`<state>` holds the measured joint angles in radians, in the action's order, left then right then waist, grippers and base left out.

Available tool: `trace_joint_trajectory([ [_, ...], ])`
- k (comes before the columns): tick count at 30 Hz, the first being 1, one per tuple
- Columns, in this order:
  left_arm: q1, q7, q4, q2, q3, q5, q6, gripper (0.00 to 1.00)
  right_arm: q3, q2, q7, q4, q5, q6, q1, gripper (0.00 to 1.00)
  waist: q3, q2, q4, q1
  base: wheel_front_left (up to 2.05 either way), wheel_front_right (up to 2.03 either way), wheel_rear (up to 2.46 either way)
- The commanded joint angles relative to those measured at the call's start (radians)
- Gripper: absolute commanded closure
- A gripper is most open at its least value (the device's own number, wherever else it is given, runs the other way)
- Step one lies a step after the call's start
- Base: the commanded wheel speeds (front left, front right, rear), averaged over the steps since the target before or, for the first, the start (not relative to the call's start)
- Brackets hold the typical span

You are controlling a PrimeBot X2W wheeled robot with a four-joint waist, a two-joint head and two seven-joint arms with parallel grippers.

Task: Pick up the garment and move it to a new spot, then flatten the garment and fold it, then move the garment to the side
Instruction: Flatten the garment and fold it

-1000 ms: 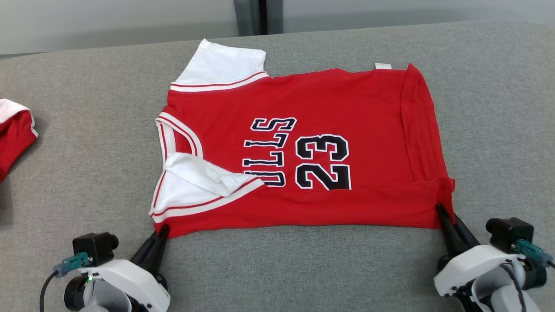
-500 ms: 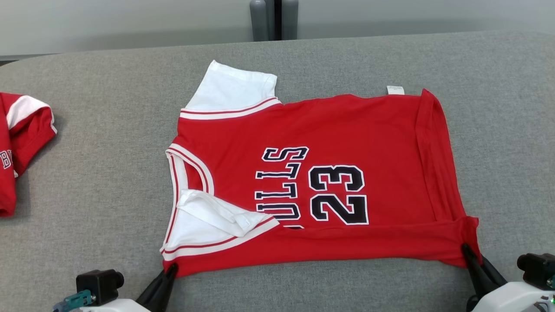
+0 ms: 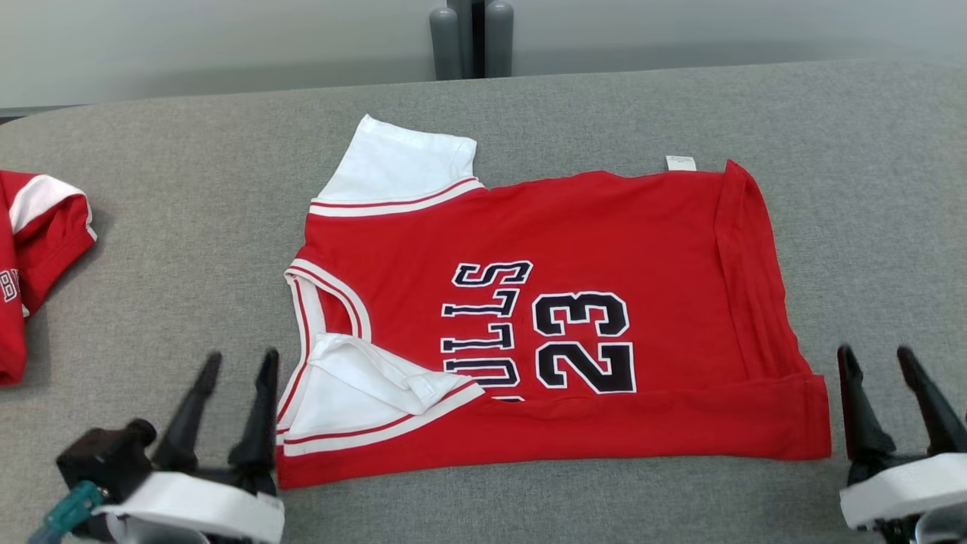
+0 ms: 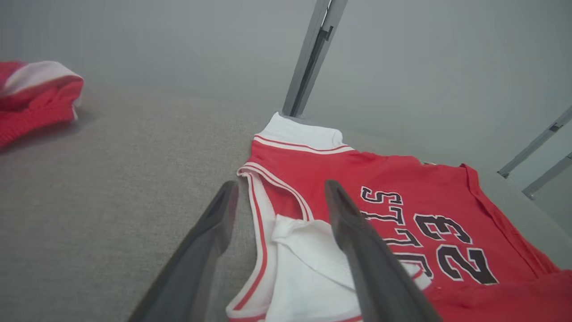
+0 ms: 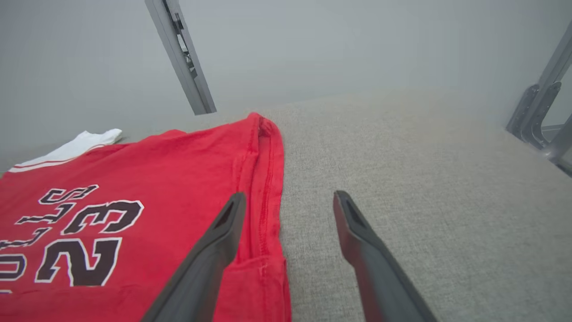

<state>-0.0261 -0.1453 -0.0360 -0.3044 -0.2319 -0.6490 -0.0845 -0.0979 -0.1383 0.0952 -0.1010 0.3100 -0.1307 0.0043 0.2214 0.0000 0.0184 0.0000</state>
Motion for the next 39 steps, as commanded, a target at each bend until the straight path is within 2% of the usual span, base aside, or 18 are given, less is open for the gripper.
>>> trace_joint_trajectory([
  [1,0.034,-0.028,-0.016,-0.007,0.013,0.027,-0.015,0.00,-0.010,0.007,0.031,0.033,-0.017,0.000,-0.022,0.00,-0.001,0.0000,-0.002,0.0000,0.00,0.00,0.00],
  [8,0.143,-0.100,-0.042,-0.021,0.036,0.152,-0.050,0.00,0.039,0.042,0.076,0.133,-0.098,0.000,-0.076,0.00,-0.008,0.0000,-0.002,0.0000,0.00,0.00,0.00],
  [15,0.180,-0.089,0.005,-0.050,0.020,0.219,-0.072,0.00,0.046,0.059,0.056,0.114,-0.145,0.000,-0.085,0.00,-0.014,0.0000,0.009,0.0000,0.00,0.00,0.00],
  [35,0.214,-0.063,0.049,-0.046,-0.010,0.207,-0.063,0.00,0.047,0.080,0.053,0.094,-0.133,0.000,-0.085,0.00,-0.007,0.0000,0.014,0.0000,0.00,0.00,0.00],
  [39,0.292,-0.037,0.053,-0.035,-0.035,0.203,-0.037,0.00,0.050,0.081,0.050,0.093,-0.125,0.000,-0.090,0.00,0.005,0.0000,0.012,0.0000,0.00,0.00,0.00],
])
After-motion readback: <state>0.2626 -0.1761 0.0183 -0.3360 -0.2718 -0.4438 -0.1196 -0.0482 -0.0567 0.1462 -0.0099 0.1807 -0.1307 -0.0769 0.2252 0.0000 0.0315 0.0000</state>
